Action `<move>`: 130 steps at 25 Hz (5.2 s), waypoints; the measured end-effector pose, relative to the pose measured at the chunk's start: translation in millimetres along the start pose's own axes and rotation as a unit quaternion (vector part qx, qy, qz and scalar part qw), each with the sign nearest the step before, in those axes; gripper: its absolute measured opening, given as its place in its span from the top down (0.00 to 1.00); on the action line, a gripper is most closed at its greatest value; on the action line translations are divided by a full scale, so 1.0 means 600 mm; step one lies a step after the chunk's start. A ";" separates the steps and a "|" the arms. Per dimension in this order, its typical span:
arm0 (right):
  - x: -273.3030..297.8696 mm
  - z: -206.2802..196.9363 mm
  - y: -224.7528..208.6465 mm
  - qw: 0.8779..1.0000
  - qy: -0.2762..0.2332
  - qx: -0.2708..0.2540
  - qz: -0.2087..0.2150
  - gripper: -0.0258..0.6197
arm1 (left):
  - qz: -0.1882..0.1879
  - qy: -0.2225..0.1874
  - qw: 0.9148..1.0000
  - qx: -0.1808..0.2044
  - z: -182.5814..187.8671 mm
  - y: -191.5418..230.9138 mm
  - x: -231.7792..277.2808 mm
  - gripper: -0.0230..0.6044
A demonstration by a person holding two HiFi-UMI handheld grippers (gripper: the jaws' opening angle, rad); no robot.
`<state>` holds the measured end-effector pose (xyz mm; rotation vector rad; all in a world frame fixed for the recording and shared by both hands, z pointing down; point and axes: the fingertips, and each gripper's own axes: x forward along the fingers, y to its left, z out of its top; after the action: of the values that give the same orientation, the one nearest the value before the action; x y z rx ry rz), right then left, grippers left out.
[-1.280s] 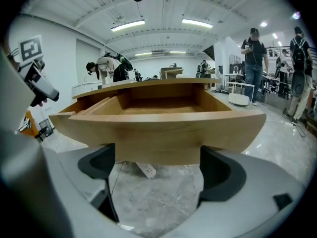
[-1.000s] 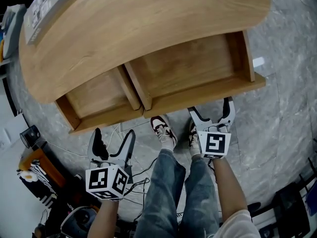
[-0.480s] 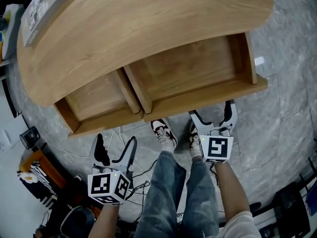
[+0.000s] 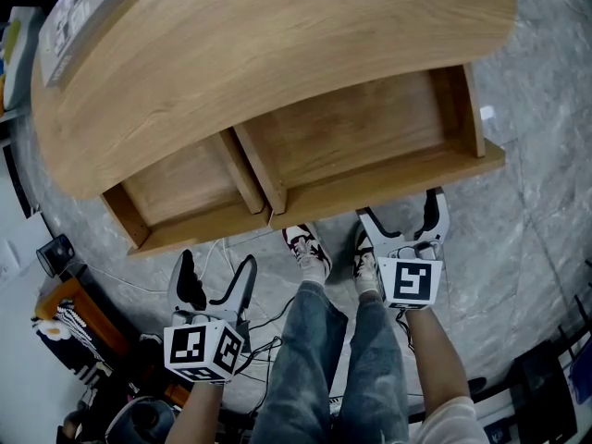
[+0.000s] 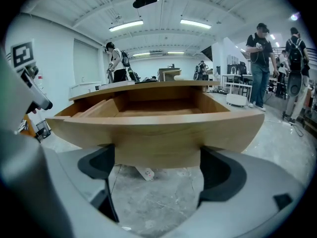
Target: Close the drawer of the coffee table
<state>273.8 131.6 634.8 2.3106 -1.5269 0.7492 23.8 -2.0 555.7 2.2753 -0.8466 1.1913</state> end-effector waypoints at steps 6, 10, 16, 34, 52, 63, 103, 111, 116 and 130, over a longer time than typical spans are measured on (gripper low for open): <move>-0.007 0.020 -0.002 1.000 -0.014 -0.004 -0.001 0.12 | -0.001 -0.001 1.000 -0.003 0.005 0.000 -0.001 0.18; -0.011 0.027 0.000 1.000 -0.015 -0.002 0.000 0.12 | 0.001 -0.002 1.000 -0.013 0.007 0.008 -0.002 0.18; -0.018 0.044 -0.001 1.000 -0.025 -0.005 -0.001 0.12 | 0.000 -0.005 1.000 -0.015 0.012 0.010 -0.004 0.18; -0.005 0.053 -0.002 1.000 -0.016 -0.008 -0.006 0.12 | -0.001 -0.010 1.000 -0.029 0.015 0.026 -0.010 0.18; 0.081 0.108 -0.009 1.000 -0.012 0.001 -0.014 0.12 | 0.003 -0.015 0.998 -0.053 0.039 0.061 -0.011 0.18; 0.142 0.150 -0.016 1.000 -0.007 0.003 -0.016 0.11 | 0.002 -0.020 0.997 -0.070 0.060 0.085 -0.007 0.18; 0.145 0.229 0.001 0.999 -0.022 0.006 -0.030 0.76 | 0.068 -0.099 0.980 -0.161 -0.015 0.168 -0.063 0.18; 0.064 0.262 0.039 0.998 -0.042 -0.024 -0.035 0.96 | 0.083 -0.183 0.967 -0.154 -0.067 0.174 -0.062 0.18; 0.014 0.254 0.052 0.998 -0.029 -0.034 -0.038 0.96 | 0.072 -0.214 0.970 -0.085 -0.089 0.178 -0.007 0.19; 0.035 0.210 0.097 0.997 0.007 -0.071 -0.016 0.96 | 0.063 -0.254 0.961 -0.090 -0.106 0.213 0.088 0.19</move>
<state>261.2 29.7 538.7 2.2162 -1.4823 0.6247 -77.6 -71.3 646.2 2.4316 -1.2437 0.5407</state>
